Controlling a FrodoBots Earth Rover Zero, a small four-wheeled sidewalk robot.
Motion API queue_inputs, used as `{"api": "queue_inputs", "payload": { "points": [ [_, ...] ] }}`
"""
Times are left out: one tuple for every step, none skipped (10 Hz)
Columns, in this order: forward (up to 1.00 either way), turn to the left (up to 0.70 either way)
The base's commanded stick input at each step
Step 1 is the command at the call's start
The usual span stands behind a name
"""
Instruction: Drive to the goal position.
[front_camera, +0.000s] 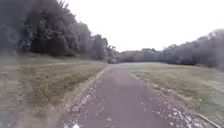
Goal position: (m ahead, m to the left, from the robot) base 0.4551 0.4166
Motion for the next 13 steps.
{"api": "queue_inputs", "payload": {
  "points": [
    [0.45,-0.24],
    [0.45,-0.27],
    [0.45,-0.27],
    [0.45,-0.25],
    [0.45,-0.21],
    [0.45,-0.16],
    [0.45,-0.11],
    [0.45,-0.06],
    [0.45,-0.02],
    [0.45,0.00],
    [0.45,0.00],
    [0.45,0.00],
    [0.45,0.00]
  ]
}}
